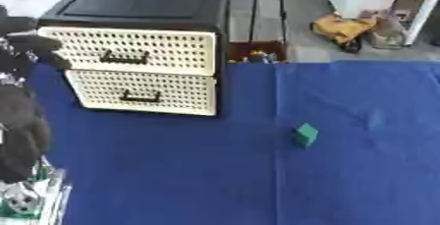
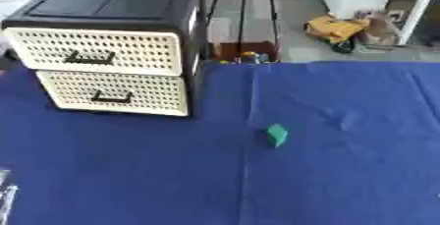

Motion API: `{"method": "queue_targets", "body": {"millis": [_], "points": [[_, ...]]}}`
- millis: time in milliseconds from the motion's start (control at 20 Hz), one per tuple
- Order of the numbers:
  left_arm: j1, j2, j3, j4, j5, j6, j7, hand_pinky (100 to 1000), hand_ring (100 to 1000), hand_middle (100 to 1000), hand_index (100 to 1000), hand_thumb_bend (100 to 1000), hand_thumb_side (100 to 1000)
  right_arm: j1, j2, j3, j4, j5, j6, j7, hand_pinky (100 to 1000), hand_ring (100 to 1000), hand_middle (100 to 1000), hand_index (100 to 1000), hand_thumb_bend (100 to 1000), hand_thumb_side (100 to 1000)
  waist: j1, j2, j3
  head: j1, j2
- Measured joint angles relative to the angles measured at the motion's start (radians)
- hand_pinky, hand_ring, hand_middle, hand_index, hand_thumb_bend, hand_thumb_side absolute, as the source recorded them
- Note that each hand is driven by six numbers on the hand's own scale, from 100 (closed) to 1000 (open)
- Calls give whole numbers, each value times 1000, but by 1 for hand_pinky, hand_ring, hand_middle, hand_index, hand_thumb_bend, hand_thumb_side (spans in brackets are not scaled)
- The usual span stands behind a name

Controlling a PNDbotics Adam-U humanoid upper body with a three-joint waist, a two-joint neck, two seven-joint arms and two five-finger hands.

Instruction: Pick up objects from table and place into drawer.

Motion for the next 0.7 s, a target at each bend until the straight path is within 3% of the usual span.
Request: {"method": "queue_targets", "body": {"millis": [200, 300, 550, 600, 650, 700], "points": [[-2, 9, 0, 0, -4, 3, -3, 412, 548, 627, 799, 304, 915, 0, 0, 0, 0, 0, -1, 1, 661, 632, 506, 758, 100, 876, 2, 0, 1, 0, 10], [-12, 47, 0, 0, -12, 7, -7, 409, 547, 626, 801, 302, 898, 0, 0, 0, 0, 0, -1, 1, 660, 632, 507, 758, 100, 876, 4, 0, 2, 0, 13], [-44, 234, -8, 0, -54, 29, -15, 396, 547, 628, 827, 292, 847, 2, -1, 0, 0, 0, 0, 1, 661, 632, 506, 758, 100, 876, 15, 0, -4, 7, 19], [-50, 276, -14, 0, -58, 40, -16, 392, 545, 626, 835, 227, 845, 4, -2, 0, 0, 0, 0, 2, 660, 632, 506, 758, 100, 892, 16, -1, -6, 9, 19], [-54, 318, -21, 0, -56, 55, -18, 390, 546, 632, 849, 299, 832, 6, -2, 0, 0, 0, 0, 2, 660, 631, 506, 758, 100, 874, 16, -1, -9, 12, 19], [-57, 359, -28, 0, -51, 70, -21, 390, 546, 634, 856, 302, 827, 6, -3, 0, 0, 0, 0, 2, 660, 631, 507, 758, 100, 874, 15, -1, -13, 14, 19]]}}
